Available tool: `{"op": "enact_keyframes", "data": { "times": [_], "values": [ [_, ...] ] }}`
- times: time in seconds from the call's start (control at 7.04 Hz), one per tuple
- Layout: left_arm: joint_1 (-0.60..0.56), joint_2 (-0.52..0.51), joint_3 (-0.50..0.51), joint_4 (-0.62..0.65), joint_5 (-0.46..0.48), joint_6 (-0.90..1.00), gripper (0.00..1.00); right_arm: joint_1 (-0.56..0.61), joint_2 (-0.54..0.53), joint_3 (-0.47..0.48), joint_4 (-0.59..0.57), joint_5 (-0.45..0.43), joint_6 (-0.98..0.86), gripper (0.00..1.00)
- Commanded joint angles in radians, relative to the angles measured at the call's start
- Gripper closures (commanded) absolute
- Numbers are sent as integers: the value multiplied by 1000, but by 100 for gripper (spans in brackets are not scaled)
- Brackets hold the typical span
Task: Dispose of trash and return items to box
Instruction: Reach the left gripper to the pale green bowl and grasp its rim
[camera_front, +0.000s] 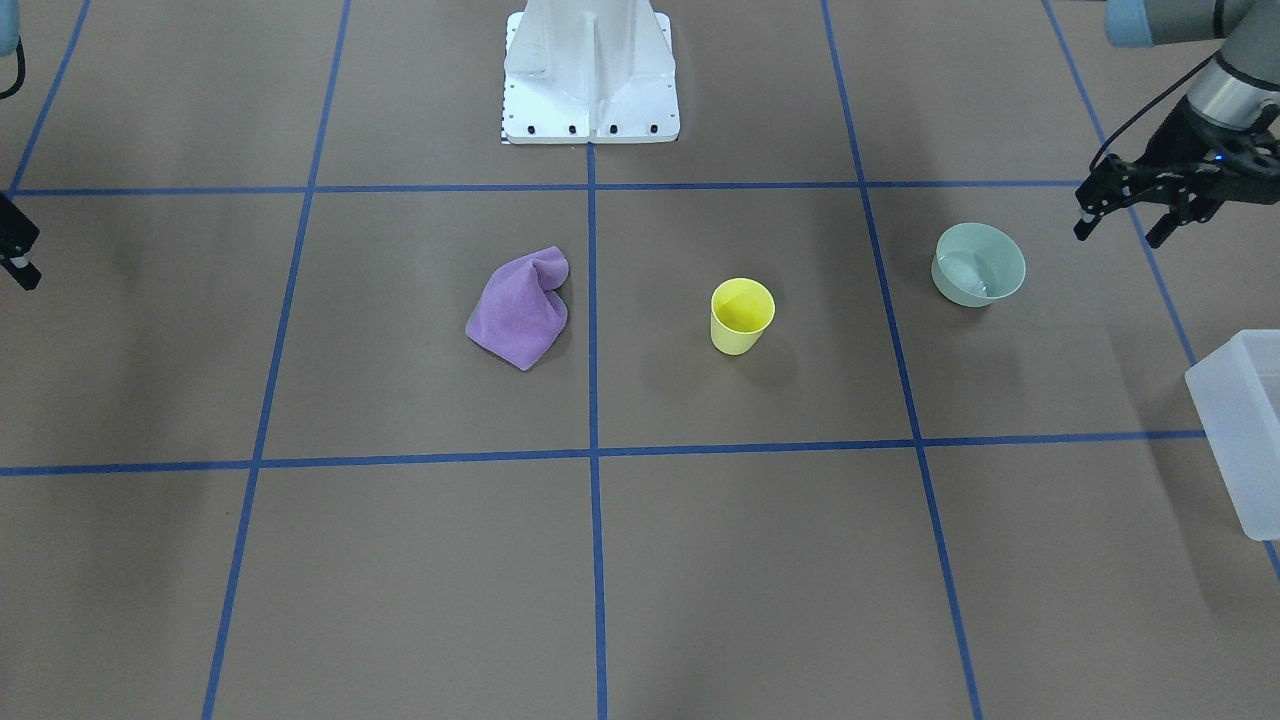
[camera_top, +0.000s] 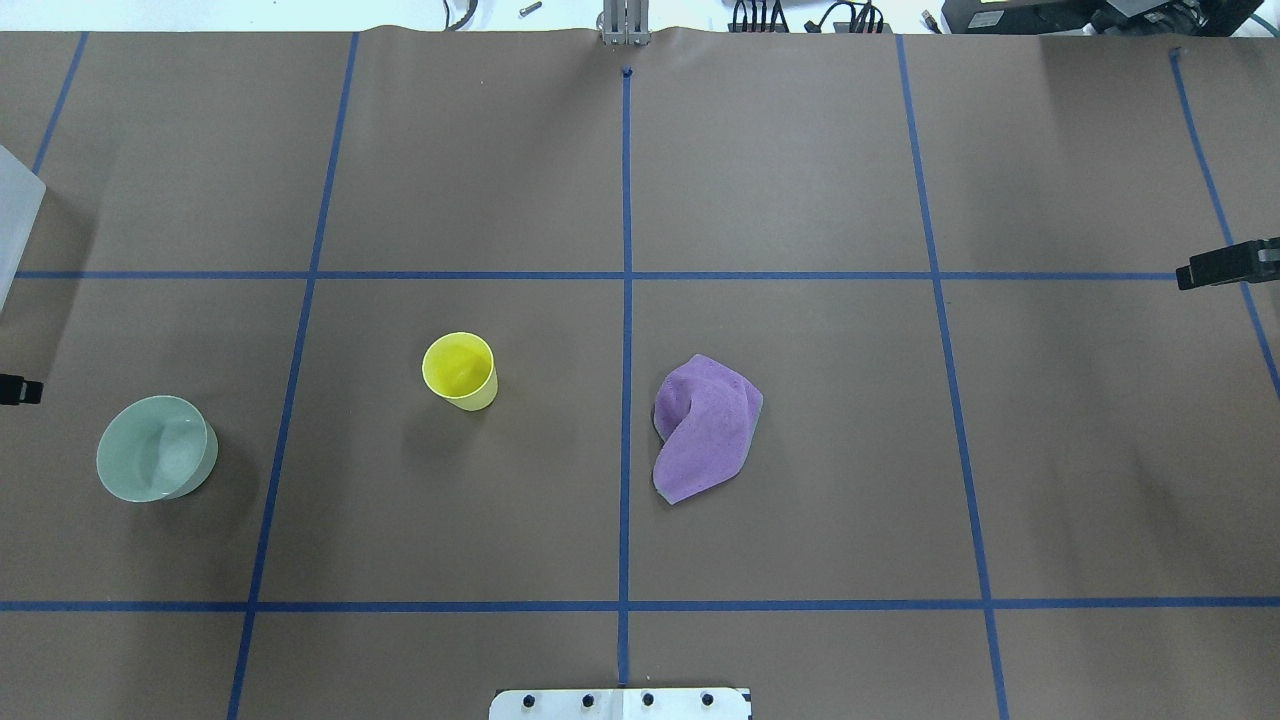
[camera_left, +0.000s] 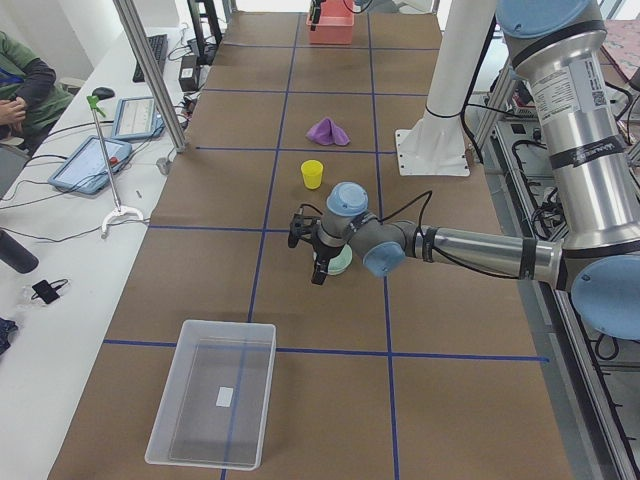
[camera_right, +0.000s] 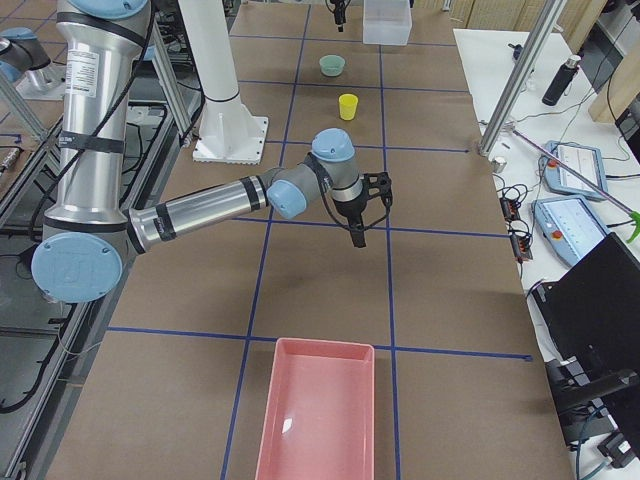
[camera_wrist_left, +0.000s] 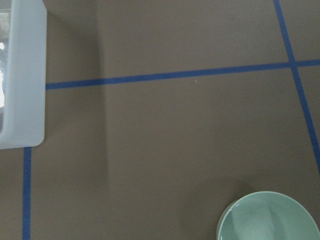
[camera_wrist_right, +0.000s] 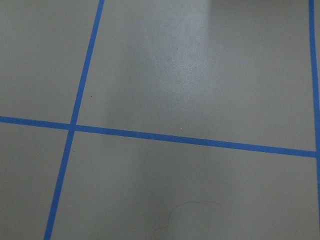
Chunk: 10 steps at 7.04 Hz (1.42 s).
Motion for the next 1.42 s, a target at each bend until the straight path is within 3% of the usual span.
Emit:
{"op": "enact_keyframes", "data": {
  "times": [0.0,0.14,0.28,0.57,0.99,1.28],
  "values": [
    [80,-6,64,-92,39,-56,5,-3,0,1,1,-3,1,0],
    [103,-13,64,-93,41,-64,13,-3,0,1,1,-4,1,0],
    [132,-24,64,-93,47,-78,26,-3,0,-1,1,-4,1,0],
    [185,-42,66,-92,83,-115,37,-3,-3,1,1,-16,1,0],
    [204,-55,77,-92,85,-119,64,-3,-6,-2,-1,-27,1,0],
    [204,-88,115,-92,94,-118,64,-3,-8,-6,-1,-27,1,0]
  ]
}}
